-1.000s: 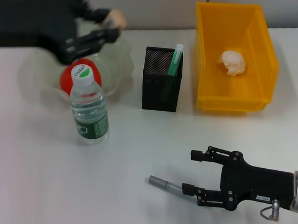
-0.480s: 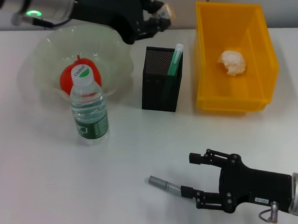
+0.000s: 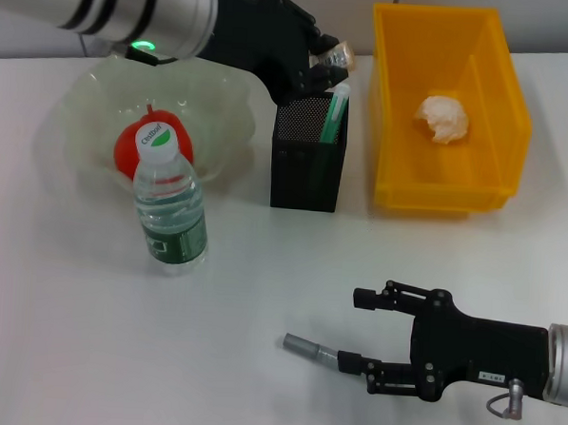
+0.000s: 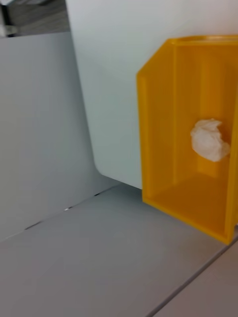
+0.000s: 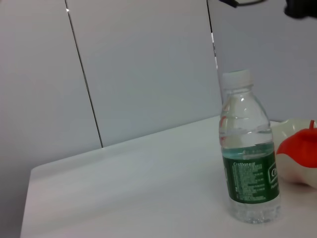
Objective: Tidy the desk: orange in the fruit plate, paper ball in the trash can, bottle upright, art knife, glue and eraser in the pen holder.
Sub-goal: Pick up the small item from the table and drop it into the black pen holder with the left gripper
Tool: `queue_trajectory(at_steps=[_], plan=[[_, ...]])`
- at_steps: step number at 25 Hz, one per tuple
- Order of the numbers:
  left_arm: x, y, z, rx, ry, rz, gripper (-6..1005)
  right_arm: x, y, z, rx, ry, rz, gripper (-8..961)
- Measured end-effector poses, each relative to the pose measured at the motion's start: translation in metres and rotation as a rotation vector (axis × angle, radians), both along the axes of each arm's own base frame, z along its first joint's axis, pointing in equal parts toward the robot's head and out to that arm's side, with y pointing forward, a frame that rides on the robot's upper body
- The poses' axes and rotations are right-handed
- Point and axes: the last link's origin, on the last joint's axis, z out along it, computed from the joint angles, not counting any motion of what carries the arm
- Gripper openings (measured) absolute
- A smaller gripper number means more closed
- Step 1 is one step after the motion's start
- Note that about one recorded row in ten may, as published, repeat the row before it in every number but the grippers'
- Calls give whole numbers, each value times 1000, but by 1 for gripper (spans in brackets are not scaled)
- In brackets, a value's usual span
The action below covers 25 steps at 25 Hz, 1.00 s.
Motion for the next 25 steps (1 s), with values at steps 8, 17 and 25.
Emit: queue_trajectory(at_steps=[8,17,25], plan=[[1,4,-14,21,56,-26,299,0,0,0,0,-2,0,789],[-4,7,-18,46,119,-41,305,1,-1,-1,-2,-2,-8,788],[-5,5,-29,46,147,-61,309,1,-1,-1,-4,-1,-9,788]])
